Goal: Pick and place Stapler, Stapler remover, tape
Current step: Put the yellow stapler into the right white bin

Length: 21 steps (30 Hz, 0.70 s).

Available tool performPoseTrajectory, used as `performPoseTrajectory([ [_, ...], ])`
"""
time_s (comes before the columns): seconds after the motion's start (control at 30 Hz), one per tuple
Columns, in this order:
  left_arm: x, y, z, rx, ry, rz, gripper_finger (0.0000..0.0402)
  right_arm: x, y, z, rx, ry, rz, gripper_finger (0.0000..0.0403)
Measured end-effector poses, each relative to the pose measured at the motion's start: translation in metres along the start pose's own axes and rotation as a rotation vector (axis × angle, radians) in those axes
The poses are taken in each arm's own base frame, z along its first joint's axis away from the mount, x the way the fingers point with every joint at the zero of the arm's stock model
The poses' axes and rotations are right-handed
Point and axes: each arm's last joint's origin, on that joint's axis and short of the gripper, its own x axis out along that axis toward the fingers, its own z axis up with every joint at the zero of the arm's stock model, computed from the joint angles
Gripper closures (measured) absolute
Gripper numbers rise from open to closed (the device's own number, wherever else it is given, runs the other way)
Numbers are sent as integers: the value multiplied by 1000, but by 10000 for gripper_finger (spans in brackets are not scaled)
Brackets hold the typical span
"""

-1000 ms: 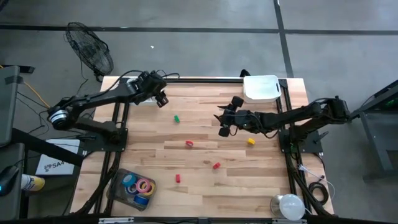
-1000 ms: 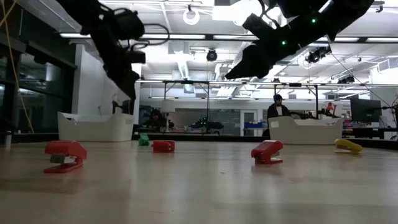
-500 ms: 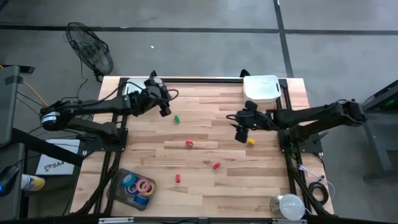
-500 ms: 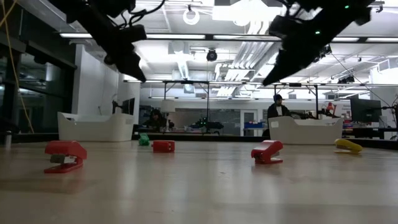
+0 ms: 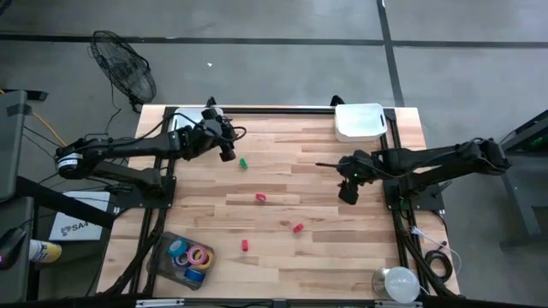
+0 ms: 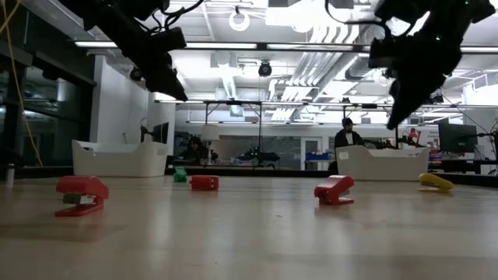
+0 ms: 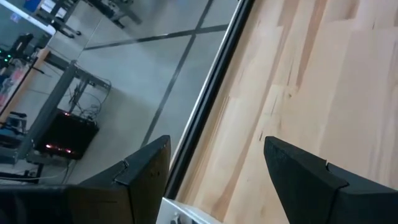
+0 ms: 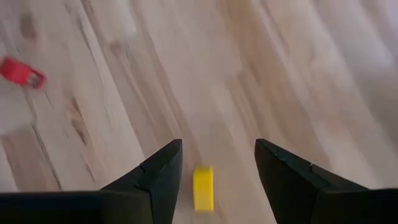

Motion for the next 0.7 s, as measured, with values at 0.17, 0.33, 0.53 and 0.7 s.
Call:
performPoseTrajectory([
  [0.17, 0, -1, -4, 36, 39, -13, 147, 10, 1, -5, 43, 114, -7, 208],
  [0.33, -1, -3, -11, 58, 80, -3, 147, 18, -1, -12, 43, 225, -54, 208],
  [0.53, -11, -3, -28, 48, 60, 29, 147, 17, 4, -20, 50, 288, -77, 208],
  [0.7, -33, 6, -39, 14, -25, 43, 147, 15, 16, -25, 33, 279, -60, 208],
])
